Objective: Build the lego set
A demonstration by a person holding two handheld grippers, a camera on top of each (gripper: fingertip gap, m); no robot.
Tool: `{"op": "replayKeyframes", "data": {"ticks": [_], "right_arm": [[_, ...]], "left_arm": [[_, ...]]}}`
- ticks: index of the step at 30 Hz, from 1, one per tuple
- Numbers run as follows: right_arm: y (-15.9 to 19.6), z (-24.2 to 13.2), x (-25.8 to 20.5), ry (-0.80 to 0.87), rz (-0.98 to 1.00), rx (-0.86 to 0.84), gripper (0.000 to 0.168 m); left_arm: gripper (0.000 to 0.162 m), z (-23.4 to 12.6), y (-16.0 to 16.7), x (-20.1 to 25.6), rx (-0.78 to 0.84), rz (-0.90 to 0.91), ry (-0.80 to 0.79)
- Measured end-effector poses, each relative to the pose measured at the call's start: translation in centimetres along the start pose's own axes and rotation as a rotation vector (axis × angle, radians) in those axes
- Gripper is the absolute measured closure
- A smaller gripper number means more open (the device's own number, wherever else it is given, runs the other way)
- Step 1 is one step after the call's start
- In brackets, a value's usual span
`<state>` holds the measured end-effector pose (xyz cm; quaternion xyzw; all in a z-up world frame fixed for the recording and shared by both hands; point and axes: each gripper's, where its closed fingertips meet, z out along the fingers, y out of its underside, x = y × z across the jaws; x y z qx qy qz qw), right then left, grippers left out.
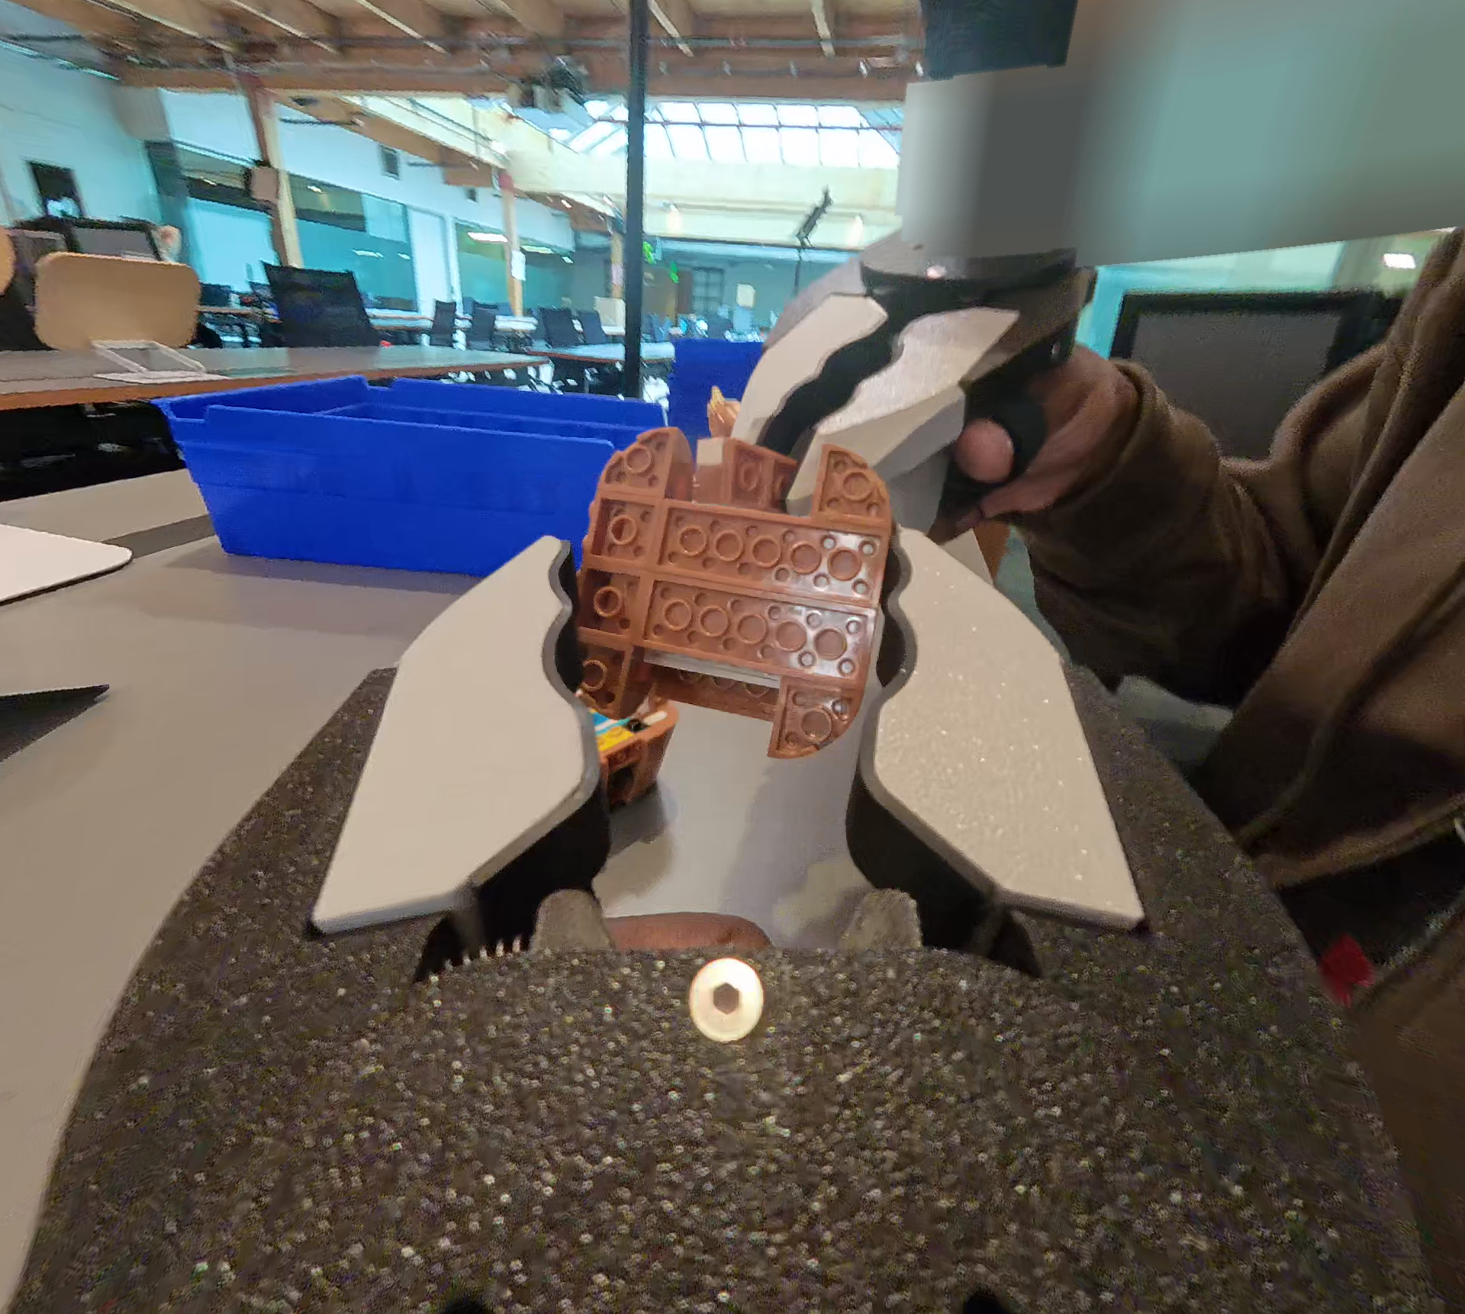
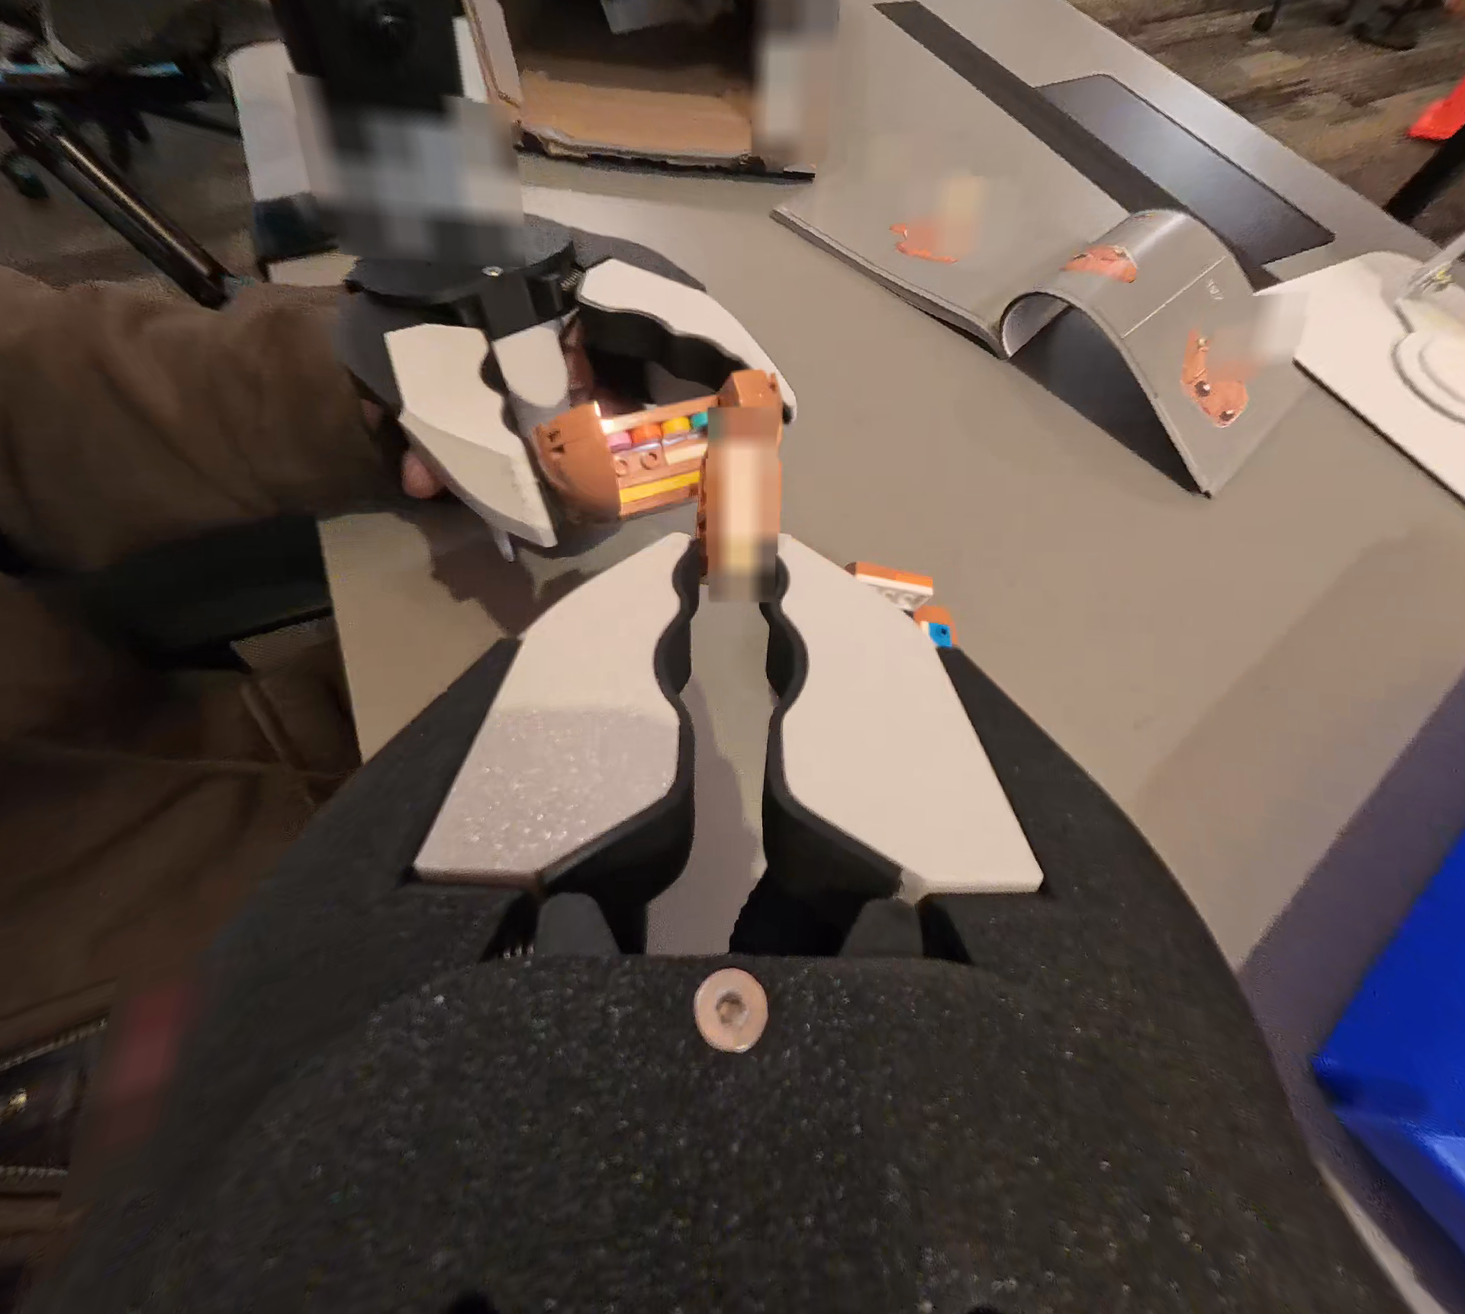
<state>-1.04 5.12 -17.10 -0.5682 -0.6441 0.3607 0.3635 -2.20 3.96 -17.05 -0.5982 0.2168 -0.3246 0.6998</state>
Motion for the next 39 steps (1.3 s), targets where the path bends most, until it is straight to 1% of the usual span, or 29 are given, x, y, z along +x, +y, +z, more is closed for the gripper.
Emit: {"op": "replayKeyframes", "data": {"ticks": [5, 10, 13, 17, 22, 25, 28, 31, 34, 39], "right_arm": [[-0.6, 0.0, -0.4, 0.017, -0.085, -0.059, 0.155], [-1.1, -0.2, -0.5, -0.017, -0.154, -0.140, 0.155], [-1.6, -0.2, -0.4, -0.048, -0.171, -0.175, 0.155], [-2.3, 0.2, -0.4, -0.088, -0.186, -0.223, 0.155], [-3.0, 0.9, -1.0, -0.186, -0.135, -0.241, 0.156], [-3.4, 1.3, -1.3, -0.268, -0.038, -0.202, 0.155], [-3.8, 1.5, -1.8, -0.374, 0.071, -0.124, 0.154], [-4.6, 1.3, -2.8, -0.503, 0.156, -0.027, 0.147], [-4.9, 1.4, -2.8, -0.543, 0.222, 0.031, 0.149], [-5.2, 1.3, -3.0, -0.589, 0.243, 0.120, 0.148]], "left_arm": [[0.089, -0.1, -1.2, 0.1, 0.105, -0.035, -0.131], [0.089, 0.0, -1.2, 0.0, 0.109, 0.034, -0.247], [0.089, 0.2, -1.0, 0.1, 0.108, 0.018, -0.270], [0.089, 0.0, -1.0, -0.3, 0.136, -0.062, -0.286], [0.089, -0.5, -1.0, -0.5, 0.148, -0.114, -0.284], [0.089, -0.8, -1.0, -0.5, 0.170, -0.179, -0.261], [0.090, -1.1, -1.3, -0.4, 0.205, -0.258, -0.211], [0.089, -1.1, -1.3, -0.1, 0.220, -0.326, -0.151], [0.090, -0.9, -1.2, 0.2, 0.215, -0.358, -0.112], [0.090, -1.2, -1.7, 0.3, 0.254, -0.432, -0.042]]}}
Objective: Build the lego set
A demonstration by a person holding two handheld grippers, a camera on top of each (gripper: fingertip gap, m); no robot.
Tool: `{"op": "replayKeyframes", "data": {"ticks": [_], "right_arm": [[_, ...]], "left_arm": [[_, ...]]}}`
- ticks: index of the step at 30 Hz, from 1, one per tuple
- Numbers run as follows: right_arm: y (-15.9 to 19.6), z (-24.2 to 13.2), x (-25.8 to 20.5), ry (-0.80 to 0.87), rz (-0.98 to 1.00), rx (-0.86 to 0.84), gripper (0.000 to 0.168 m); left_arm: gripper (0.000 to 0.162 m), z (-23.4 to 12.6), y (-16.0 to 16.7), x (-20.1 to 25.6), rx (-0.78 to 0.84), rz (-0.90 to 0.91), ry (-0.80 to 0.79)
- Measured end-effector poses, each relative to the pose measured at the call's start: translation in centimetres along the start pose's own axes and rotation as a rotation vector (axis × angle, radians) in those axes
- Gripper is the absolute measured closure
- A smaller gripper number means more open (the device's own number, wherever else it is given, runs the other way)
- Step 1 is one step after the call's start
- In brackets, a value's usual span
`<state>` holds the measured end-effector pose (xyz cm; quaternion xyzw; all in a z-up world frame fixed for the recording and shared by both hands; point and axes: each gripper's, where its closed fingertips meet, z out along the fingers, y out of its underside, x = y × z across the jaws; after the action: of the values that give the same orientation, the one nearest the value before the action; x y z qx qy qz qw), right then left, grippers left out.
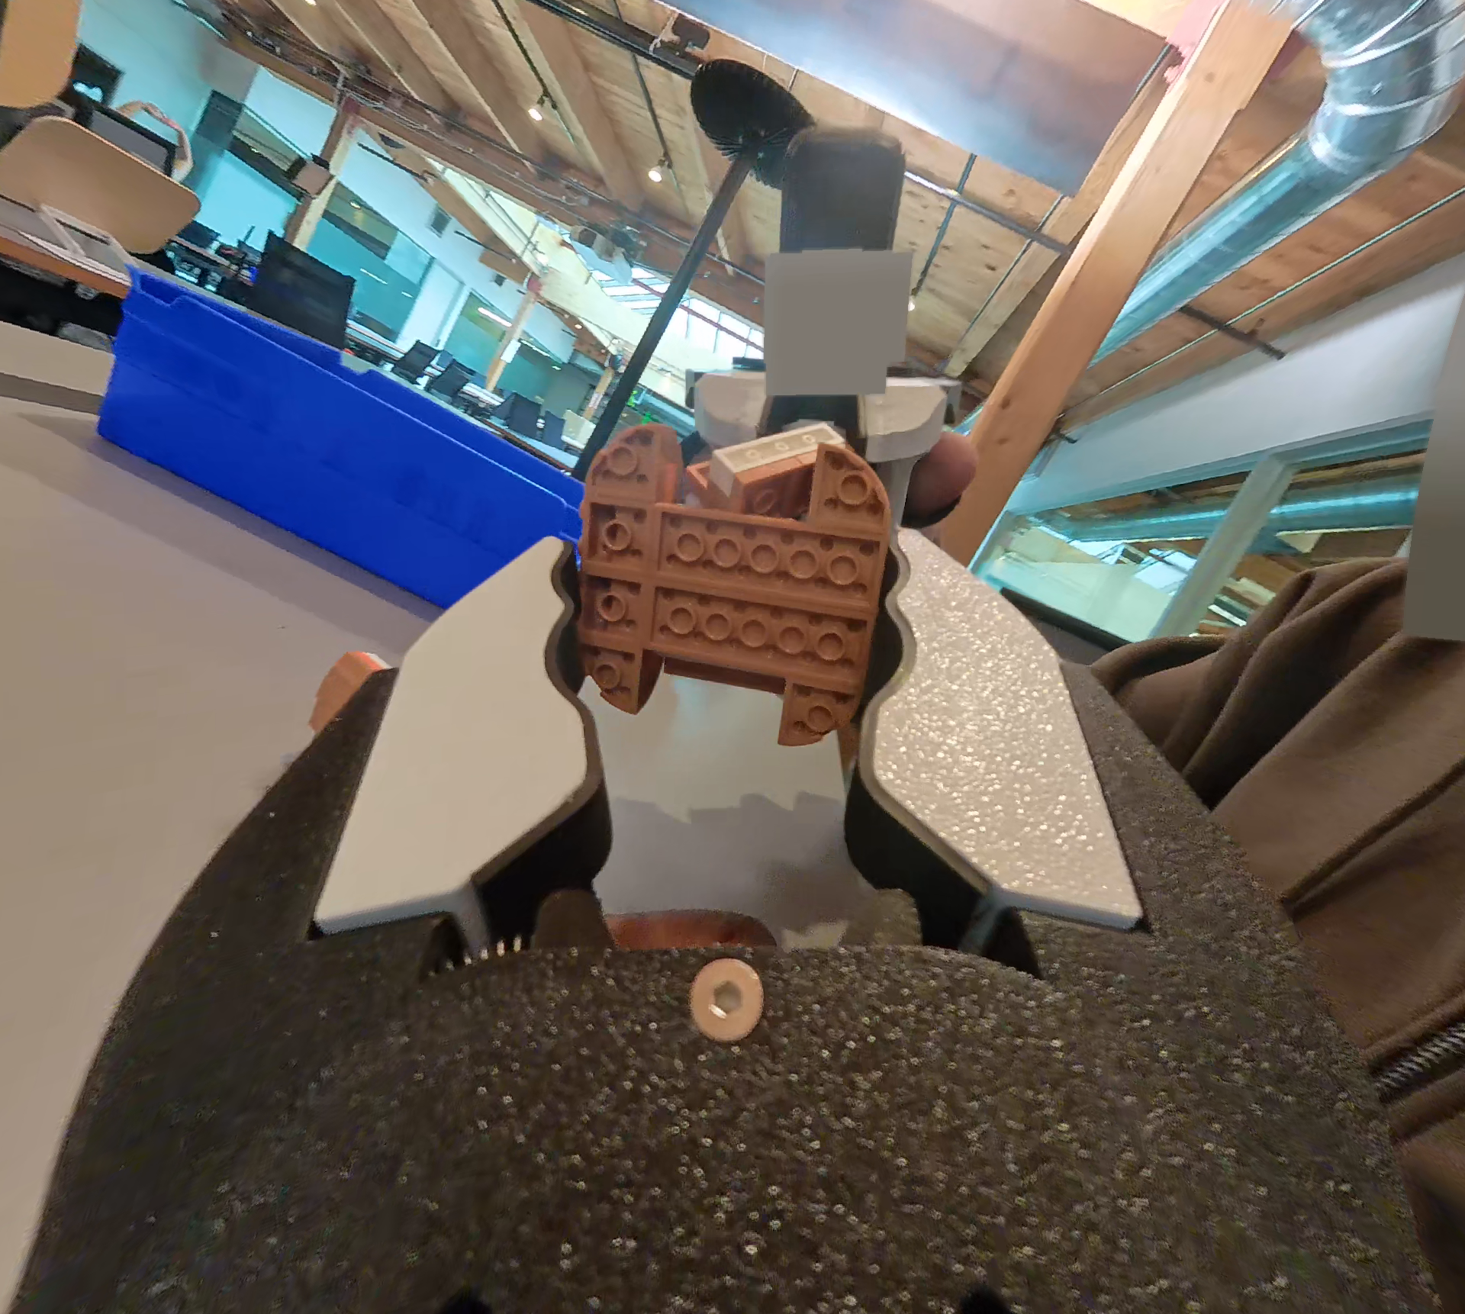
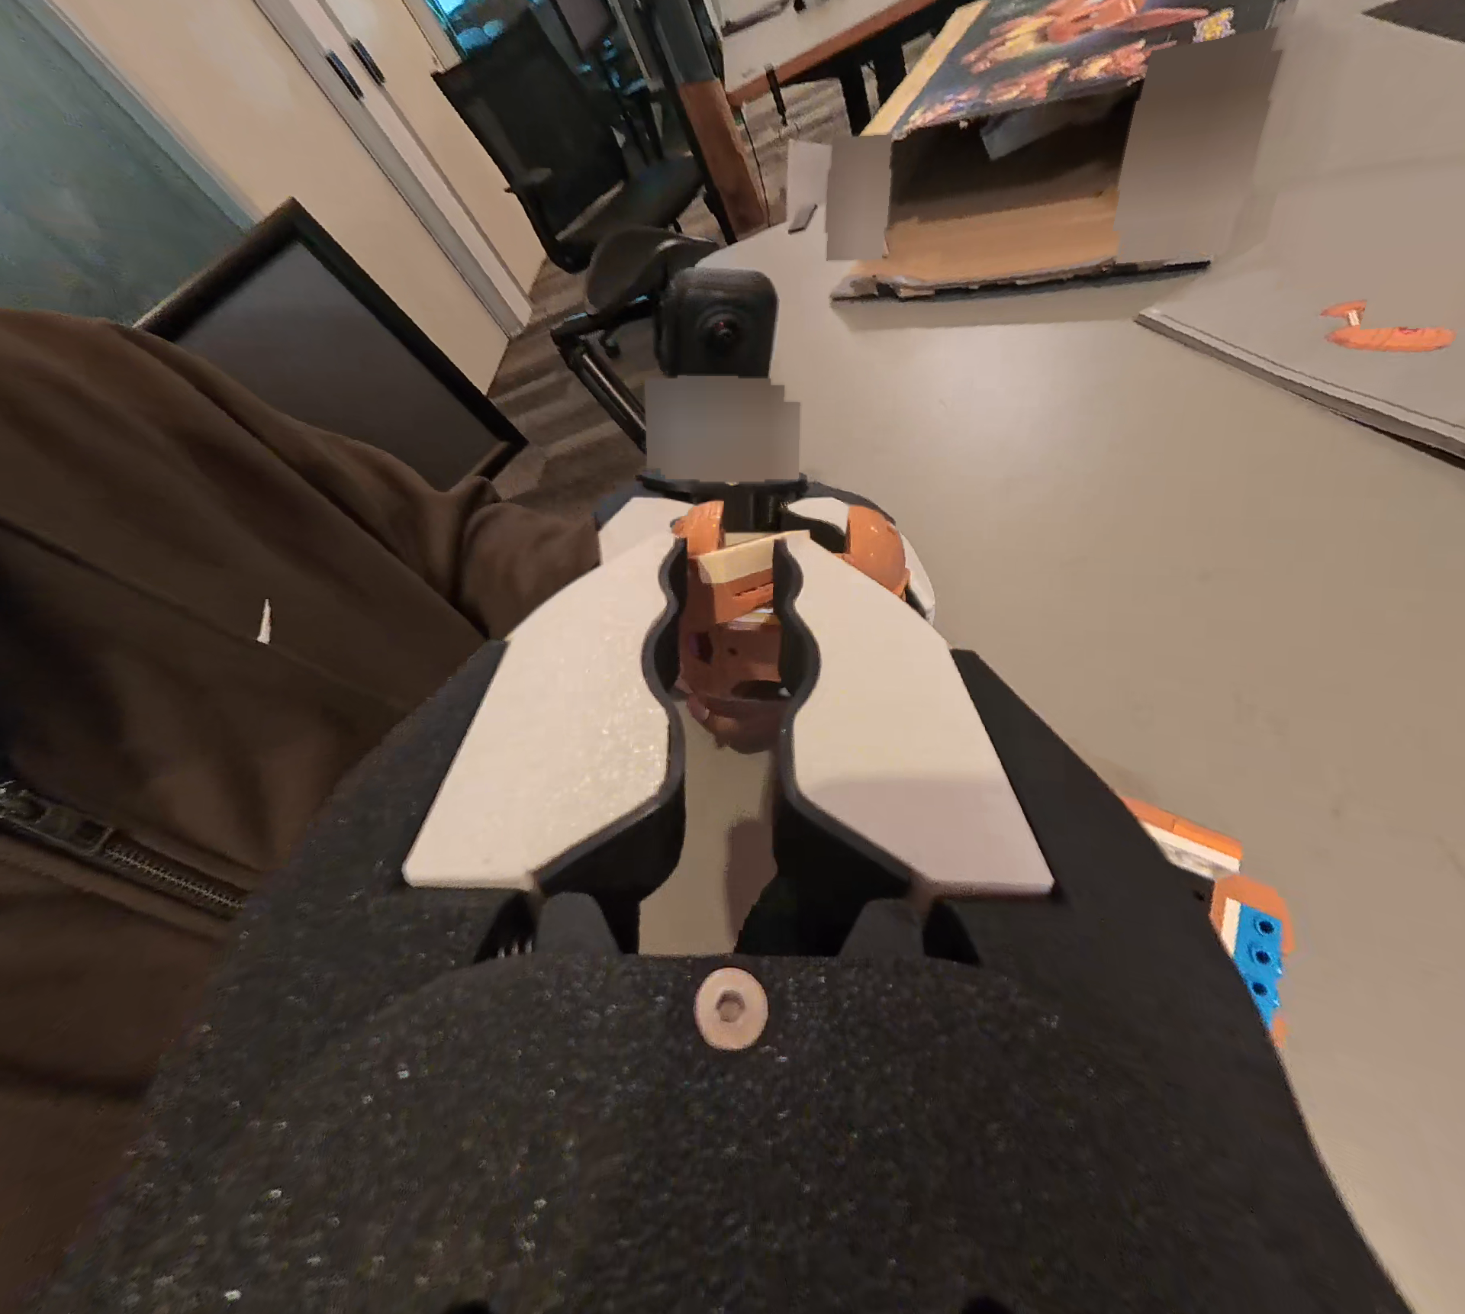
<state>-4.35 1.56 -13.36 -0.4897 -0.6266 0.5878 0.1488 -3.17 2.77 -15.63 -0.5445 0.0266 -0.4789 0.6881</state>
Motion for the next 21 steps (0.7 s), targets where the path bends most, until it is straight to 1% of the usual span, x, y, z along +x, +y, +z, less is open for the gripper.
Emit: {"op": "replayKeyframes", "data": {"ticks": [4, 9, 13, 15, 17, 19, 21], "right_arm": [[-0.6, 0.2, 0.2, -0.025, -0.040, 0.081, 0.147], [-1.4, -0.1, 0.4, -0.040, -0.118, 0.172, 0.144], [-2.3, -1.1, 1.4, -0.046, -0.129, 0.255, 0.144], [-2.2, -2.1, 2.7, 0.009, -0.155, 0.269, 0.144], [-1.4, -3.9, 4.2, 0.118, -0.187, 0.270, 0.144], [-0.1, -6.8, 5.4, 0.258, -0.228, 0.283, 0.144], [2.3, -10.1, 6.2, 0.390, -0.240, 0.282, 0.145]], "left_arm": [[0.090, 0.0, -0.3, 0.0, 0.013, -0.051, 0.037], [0.089, 0.0, -0.8, 0.5, 0.018, -0.061, 0.097], [0.089, 0.4, -0.7, -0.4, 0.004, -0.095, 0.086], [0.090, 0.3, -0.8, -1.3, -0.006, -0.088, 0.050], [0.090, 0.0, -0.9, -2.0, -0.014, -0.079, 0.016], [0.090, -0.2, -1.2, -2.3, -0.011, -0.066, -0.002], [0.090, -0.3, -1.1, -2.4, -0.014, -0.062, -0.011]]}}
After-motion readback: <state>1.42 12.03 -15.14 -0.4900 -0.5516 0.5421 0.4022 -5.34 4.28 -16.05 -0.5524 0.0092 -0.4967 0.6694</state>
